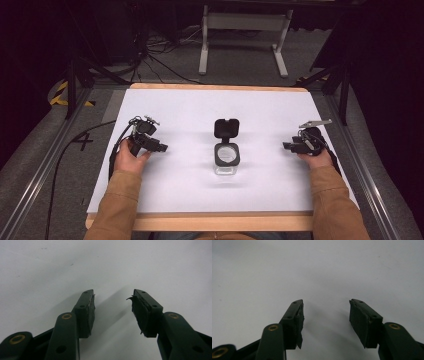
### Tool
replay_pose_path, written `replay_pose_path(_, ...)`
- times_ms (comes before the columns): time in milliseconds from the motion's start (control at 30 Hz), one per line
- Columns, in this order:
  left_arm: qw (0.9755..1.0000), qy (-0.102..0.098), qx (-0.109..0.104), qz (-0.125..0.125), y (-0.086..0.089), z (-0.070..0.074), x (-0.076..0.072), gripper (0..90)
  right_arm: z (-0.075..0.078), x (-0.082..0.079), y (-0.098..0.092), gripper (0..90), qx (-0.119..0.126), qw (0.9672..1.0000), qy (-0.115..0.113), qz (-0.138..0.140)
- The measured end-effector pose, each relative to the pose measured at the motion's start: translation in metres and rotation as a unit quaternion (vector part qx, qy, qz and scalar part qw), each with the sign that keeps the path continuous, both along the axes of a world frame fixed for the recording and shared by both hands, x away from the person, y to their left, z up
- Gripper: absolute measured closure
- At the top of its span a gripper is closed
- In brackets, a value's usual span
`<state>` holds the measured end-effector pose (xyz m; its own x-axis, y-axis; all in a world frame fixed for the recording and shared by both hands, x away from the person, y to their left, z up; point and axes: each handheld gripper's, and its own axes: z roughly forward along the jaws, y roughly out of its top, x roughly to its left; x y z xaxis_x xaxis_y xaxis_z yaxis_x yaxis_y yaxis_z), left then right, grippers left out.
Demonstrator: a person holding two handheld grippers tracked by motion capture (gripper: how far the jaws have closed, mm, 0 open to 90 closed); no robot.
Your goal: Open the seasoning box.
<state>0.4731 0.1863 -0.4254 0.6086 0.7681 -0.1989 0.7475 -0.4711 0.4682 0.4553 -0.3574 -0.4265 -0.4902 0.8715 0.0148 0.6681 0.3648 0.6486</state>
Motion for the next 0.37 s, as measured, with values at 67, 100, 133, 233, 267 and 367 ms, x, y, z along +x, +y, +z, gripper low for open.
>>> replay_pose_path(67, 1.0, -0.002, 0.002, -0.006, -0.003, 0.0, 0.0, 51.1, -0.002, 0.0, 0.004, 45.5, -0.014, 0.9999, -0.004, 0.006)
replay_pose_path(100, 1.0, -0.002, 0.002, -0.006, -0.003, 0.0, 0.0, 51.3, -0.002, 0.0, 0.006, 45.6, -0.014, 0.9999, -0.005, 0.008)
replay_pose_path(133, 0.9999, -0.007, 0.002, -0.008, -0.004, 0.0, 0.0, 51.3, -0.002, 0.0, 0.006, 45.6, -0.014, 0.9999, -0.005, 0.008)
replay_pose_path(233, 0.9998, -0.015, 0.0, -0.011, -0.006, 0.003, -0.001, 51.0, -0.002, -0.001, 0.009, 45.6, -0.017, 0.9997, -0.013, 0.014)
replay_pose_path(267, 0.9998, -0.016, -0.003, -0.012, -0.006, 0.004, -0.001, 50.9, -0.001, -0.002, 0.01, 45.6, -0.02, 0.9995, -0.019, 0.015)
replay_pose_path(367, 0.999, -0.031, -0.027, -0.015, -0.007, 0.012, -0.004, 50.8, 0.002, -0.003, 0.01, 45.6, -0.002, 0.9995, -0.027, 0.018)
